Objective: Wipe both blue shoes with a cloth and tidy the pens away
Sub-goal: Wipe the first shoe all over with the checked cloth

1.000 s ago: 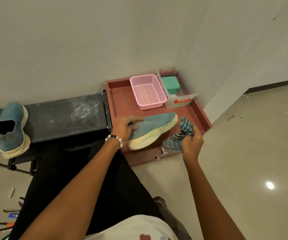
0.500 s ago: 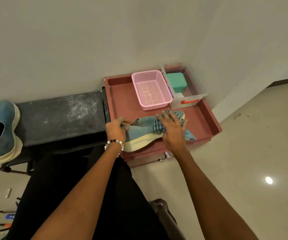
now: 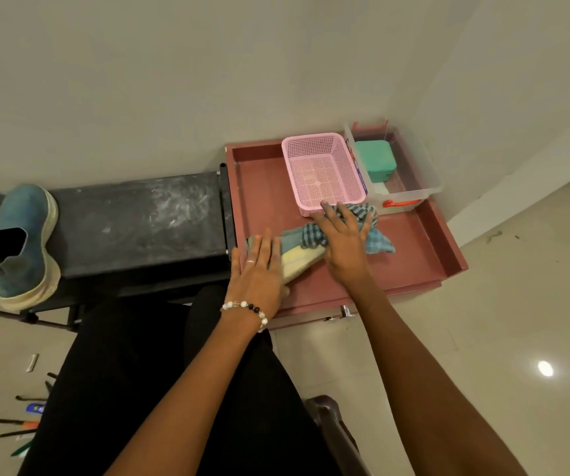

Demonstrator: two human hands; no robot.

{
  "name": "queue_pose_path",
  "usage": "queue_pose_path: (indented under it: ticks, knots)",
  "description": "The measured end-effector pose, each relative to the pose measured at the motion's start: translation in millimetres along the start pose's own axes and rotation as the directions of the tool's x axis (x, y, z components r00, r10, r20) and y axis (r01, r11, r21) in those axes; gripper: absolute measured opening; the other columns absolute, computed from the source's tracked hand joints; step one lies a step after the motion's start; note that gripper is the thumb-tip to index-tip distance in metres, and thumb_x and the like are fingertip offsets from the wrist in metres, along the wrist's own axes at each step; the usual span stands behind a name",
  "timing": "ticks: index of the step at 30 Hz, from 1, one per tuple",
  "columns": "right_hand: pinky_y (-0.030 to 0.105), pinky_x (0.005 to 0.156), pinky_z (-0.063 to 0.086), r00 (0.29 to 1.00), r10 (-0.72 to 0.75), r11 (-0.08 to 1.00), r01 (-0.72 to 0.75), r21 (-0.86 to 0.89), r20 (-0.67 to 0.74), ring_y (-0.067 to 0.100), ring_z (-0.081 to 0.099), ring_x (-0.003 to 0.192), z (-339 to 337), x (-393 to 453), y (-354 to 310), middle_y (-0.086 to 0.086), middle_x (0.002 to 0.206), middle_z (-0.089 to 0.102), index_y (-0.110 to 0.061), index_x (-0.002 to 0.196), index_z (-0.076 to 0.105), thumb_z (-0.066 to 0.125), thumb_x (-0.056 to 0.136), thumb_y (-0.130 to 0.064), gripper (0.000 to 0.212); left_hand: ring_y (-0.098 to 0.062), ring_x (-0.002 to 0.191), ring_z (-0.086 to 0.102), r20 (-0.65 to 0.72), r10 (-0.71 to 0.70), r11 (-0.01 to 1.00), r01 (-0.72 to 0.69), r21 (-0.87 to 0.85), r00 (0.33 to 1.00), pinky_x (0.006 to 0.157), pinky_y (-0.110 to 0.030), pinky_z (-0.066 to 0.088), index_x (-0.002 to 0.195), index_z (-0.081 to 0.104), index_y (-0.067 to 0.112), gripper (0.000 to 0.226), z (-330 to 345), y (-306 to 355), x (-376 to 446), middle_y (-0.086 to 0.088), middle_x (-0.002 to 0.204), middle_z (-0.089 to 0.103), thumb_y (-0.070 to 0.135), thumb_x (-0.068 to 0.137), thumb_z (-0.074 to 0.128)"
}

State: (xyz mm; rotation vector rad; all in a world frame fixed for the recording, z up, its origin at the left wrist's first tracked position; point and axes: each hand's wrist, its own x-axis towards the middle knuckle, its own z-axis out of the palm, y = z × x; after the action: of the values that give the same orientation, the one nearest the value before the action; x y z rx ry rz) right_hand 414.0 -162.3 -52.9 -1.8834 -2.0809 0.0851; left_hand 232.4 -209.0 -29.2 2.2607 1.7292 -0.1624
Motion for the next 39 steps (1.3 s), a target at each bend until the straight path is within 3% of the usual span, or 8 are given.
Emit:
queue_pose_path:
  ticks: [8, 13, 17, 21, 25, 31, 36, 39]
  knots:
    - [0.061, 0.11, -0.001, 0.972, 0.202, 0.967, -0.178, 0.183, -0.122, 0.036, 0.01, 0.142, 16.3, -40.1, -25.3, 0.015, 0.151, 0.031, -0.009, 0.14, 0.043, 0.038, 0.061, 0.002, 0.08, -0.021, 0.143, -0.026, 0.195, -0.177, 0.983, 0.165, 0.079, 0.965, 0.103, -0.06, -0.023, 0.143, -0.031, 0.012, 0.089, 1.2, 1.5, 5.4, -0.001, 0.156, -0.028, 0.046, 0.099, 0.037]
    - [0.046, 0.117, -0.006, 0.997, -0.079, 0.984, 0.081, 0.156, -0.019, 0.027, -0.001, 0.145, 35.1, -71.1, -68.9, 0.019, 0.148, 0.035, -0.004, 0.14, 0.038, 0.035, 0.067, -0.006, 0.073, -0.022, 0.139, -0.035, 0.236, -0.214, 0.965, 0.169, 0.198, 0.948, 0.105, -0.066, -0.02, 0.142, -0.033, 0.011, 0.081, 0.0, -0.3, 7.1, -0.002, 0.153, -0.036, 0.024, 0.099, 0.034]
    - [0.052, 0.114, -0.011, 0.919, -0.383, 0.916, 0.391, -0.087, 0.092, 0.024, 0.017, 0.142, -1.2, -52.5, -0.4, 0.009, 0.144, 0.045, -0.014, 0.139, 0.041, 0.043, 0.068, -0.014, 0.071, -0.02, 0.138, -0.036, 0.237, -0.204, 0.968, 0.159, 0.192, 0.95, 0.098, -0.066, -0.026, 0.138, -0.036, 0.013, 0.083, 0.5, -6.1, 7.9, 0.002, 0.151, -0.036, 0.053, 0.099, 0.025]
    - [0.05, 0.114, -0.013, 0.978, -0.203, 0.967, 0.209, -0.145, 0.057, 0.035, 0.029, 0.137, -16.6, -38.7, 12.7, 0.014, 0.137, 0.052, -0.008, 0.129, 0.056, 0.047, 0.067, -0.013, 0.063, -0.022, 0.14, -0.033, 0.257, -0.216, 0.95, 0.142, 0.278, 0.942, 0.095, -0.067, -0.029, 0.146, -0.029, 0.019, 0.079, 0.2, -21.9, 12.8, 0.007, 0.155, -0.027, 0.06, 0.097, 0.019]
    - [0.045, 0.116, 0.003, 0.99, -0.135, 0.991, 0.135, 0.012, 0.031, 0.043, 0.034, 0.132, 11.9, -54.0, -52.8, 0.026, 0.134, 0.05, 0.009, 0.126, 0.053, 0.03, 0.07, -0.008, 0.063, -0.022, 0.141, -0.032, 0.242, -0.198, 0.95, 0.125, 0.287, 0.95, 0.092, -0.066, -0.032, 0.147, -0.027, 0.02, 0.079, -2.6, -24.6, 14.0, 0.007, 0.156, -0.026, 0.062, 0.097, 0.019]
    - [0.065, 0.099, 0.029, 0.873, -0.465, 0.881, 0.473, -0.018, 0.146, 0.039, 0.054, 0.118, -11.4, -33.2, -26.4, 0.02, 0.12, 0.063, 0.004, 0.115, 0.063, 0.04, 0.078, -0.031, 0.056, -0.022, 0.141, -0.03, 0.219, -0.184, 0.948, 0.115, 0.295, 0.958, 0.092, -0.065, -0.032, 0.148, -0.025, 0.023, 0.078, -0.7, -24.8, 11.2, 0.004, 0.156, -0.027, 0.063, 0.097, 0.018]
    - [0.064, 0.1, 0.019, 0.976, -0.218, 0.969, 0.218, -0.114, 0.01, 0.047, 0.049, 0.121, -10.8, -38.3, -27.2, 0.027, 0.125, 0.057, 0.008, 0.116, 0.061, 0.056, 0.07, -0.007, 0.05, -0.023, 0.142, -0.028, 0.217, -0.176, 0.947, 0.105, 0.304, 0.96, 0.098, -0.066, -0.028, 0.148, -0.025, 0.024, 0.075, 1.2, -24.9, 10.7, 0.002, 0.157, -0.025, 0.061, 0.097, 0.017]
    - [0.061, 0.103, 0.017, 0.969, -0.211, 0.977, 0.211, 0.018, 0.125, 0.048, 0.041, 0.127, 10.7, -53.8, -77.6, 0.028, 0.131, 0.052, 0.009, 0.121, 0.057, 0.052, 0.069, 0.002, 0.053, -0.026, 0.141, -0.031, 0.252, -0.198, 0.935, 0.105, 0.339, 0.947, 0.101, -0.067, -0.024, 0.15, -0.02, 0.023, 0.073, -3.3, -22.7, 9.0, -0.001, 0.156, -0.028, 0.049, 0.1, 0.027]
